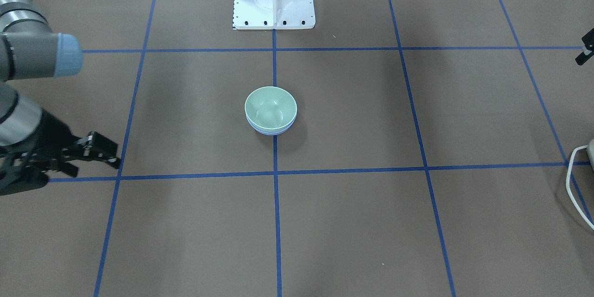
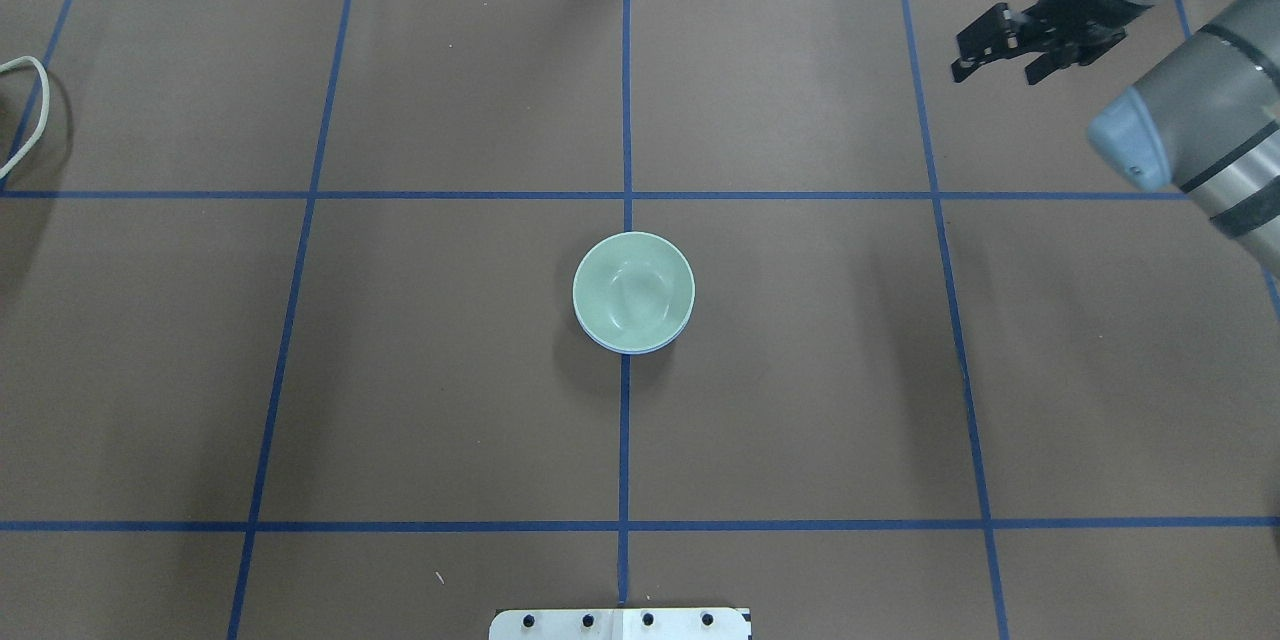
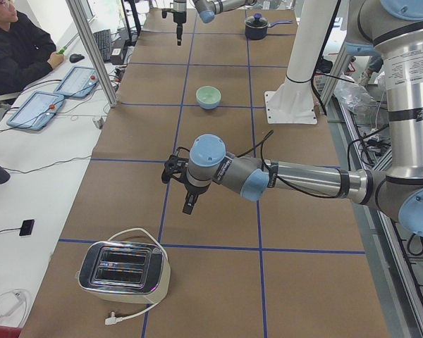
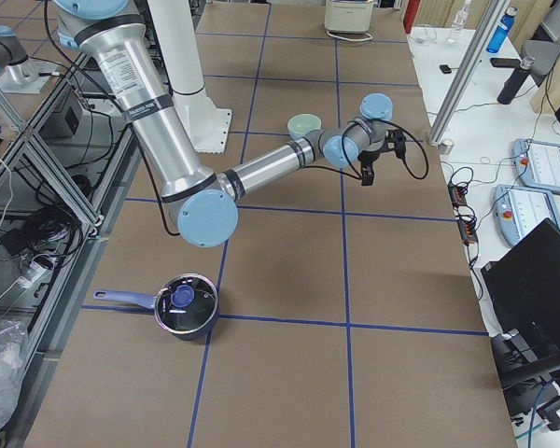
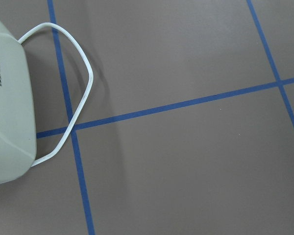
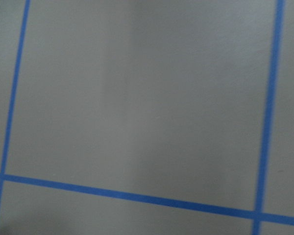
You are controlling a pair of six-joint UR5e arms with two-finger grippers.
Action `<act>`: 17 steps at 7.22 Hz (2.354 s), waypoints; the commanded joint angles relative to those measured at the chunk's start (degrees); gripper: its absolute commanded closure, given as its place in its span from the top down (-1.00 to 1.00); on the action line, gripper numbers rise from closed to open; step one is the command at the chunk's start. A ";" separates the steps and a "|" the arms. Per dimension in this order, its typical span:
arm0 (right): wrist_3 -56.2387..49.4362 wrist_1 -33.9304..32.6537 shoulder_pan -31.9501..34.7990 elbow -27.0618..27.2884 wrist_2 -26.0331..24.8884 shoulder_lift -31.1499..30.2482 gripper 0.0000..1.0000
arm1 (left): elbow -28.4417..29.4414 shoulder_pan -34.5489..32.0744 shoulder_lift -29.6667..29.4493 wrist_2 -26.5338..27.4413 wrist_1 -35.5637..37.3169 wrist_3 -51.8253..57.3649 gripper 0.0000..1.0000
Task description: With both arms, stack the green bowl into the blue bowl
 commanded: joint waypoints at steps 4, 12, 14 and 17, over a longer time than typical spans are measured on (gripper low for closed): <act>-21.75 -0.36 14.97 -7.86 2.09 -7.37 1.00 | 2.29 -6.48 -10.32 -0.49 19.03 13.82 0.99; -24.30 -14.07 18.17 10.06 0.00 -15.75 1.00 | 2.12 -7.29 -10.53 0.21 21.20 13.96 0.99; -24.39 -14.86 17.89 9.98 -1.07 -15.39 1.00 | 2.03 -7.29 -10.61 0.30 21.11 13.96 0.99; -24.39 -15.65 17.80 10.07 -0.98 -15.22 1.00 | 2.03 -7.29 -10.61 0.30 21.11 13.96 0.99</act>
